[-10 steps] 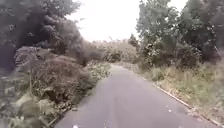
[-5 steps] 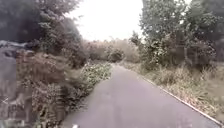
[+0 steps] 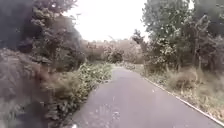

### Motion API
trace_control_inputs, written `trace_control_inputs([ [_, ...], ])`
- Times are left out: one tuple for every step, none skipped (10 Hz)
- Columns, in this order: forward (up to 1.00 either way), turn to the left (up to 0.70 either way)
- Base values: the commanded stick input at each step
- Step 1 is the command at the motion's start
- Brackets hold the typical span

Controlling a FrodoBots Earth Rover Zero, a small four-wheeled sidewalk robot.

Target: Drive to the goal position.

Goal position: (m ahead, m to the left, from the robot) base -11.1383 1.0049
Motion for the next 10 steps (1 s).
trace_control_inputs([
  [1.00, -0.16],
  [1.00, -0.16],
  [1.00, -0.16],
  [1.00, -0.16],
  [1.00, -0.02],
  [1.00, -0.04],
  [1.00, -0.19],
  [1.00, -0.09],
  [1.00, -0.02],
  [1.00, 0.00],
])
